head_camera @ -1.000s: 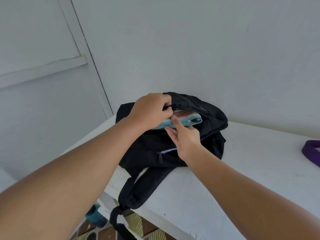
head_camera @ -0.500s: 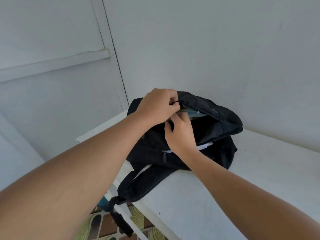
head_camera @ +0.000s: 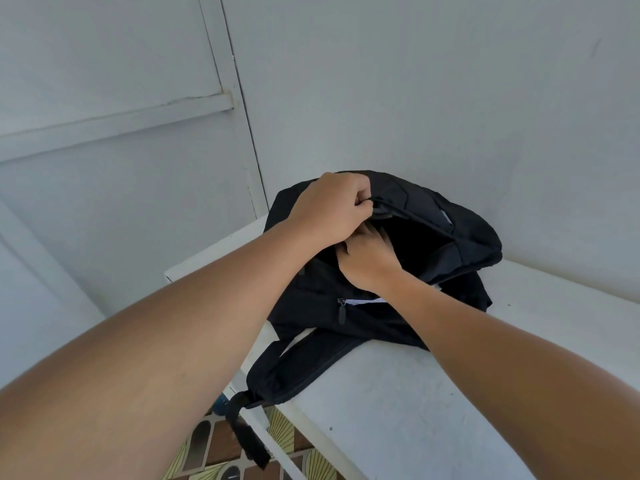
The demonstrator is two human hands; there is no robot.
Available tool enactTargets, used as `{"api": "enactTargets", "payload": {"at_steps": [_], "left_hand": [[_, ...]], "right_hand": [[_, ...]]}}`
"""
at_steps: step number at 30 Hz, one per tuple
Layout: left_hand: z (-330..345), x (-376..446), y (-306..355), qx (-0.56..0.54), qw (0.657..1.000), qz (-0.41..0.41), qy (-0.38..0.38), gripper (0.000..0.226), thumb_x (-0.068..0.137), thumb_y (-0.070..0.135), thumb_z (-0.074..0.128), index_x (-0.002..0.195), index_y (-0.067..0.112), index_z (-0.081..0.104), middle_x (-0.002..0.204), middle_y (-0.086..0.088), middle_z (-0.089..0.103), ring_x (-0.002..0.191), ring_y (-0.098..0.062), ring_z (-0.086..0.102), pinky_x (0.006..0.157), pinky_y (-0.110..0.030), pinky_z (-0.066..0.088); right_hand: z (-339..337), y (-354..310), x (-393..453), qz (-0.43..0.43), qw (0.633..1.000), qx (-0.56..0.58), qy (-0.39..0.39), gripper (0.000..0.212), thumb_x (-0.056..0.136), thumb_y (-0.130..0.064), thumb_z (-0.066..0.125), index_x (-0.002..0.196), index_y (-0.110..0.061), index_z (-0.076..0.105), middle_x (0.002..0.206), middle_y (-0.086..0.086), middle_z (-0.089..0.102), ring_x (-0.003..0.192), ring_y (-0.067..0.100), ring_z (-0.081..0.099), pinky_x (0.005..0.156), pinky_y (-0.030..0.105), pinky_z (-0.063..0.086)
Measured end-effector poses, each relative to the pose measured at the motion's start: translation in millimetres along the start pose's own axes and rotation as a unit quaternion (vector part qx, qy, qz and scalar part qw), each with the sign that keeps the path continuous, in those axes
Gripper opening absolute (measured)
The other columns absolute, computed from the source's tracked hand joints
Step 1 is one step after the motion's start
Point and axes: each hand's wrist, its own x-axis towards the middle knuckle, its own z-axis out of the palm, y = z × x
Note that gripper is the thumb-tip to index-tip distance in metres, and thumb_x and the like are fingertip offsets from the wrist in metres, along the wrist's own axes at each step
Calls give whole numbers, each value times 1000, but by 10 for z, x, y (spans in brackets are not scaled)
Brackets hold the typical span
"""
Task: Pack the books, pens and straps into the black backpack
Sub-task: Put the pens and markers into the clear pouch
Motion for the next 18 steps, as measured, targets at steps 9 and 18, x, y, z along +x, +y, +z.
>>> {"api": "enactTargets", "payload": {"at_steps": [9,18], "left_hand": [[328,-88,155,22,985,152,83,21,91,21,60,112,18,58,98,4,55,92,-19,51,70,-30,46],[1063,-183,1073,-114,970,217,-6,11,94,26,56,101,17,56,89,4,58,85,-20,54,70,-42,52]], "right_hand": [[-32,266,-577,16,965,177,191,24,100,-10,58,122,-13,68,116,5,61,97,19,59,85,37,55],[-472,1033,-1759,248,907,118,320,12,102,-29,56,113,-27,61,100,-8,65,89,11,64,76,34,54]]}}
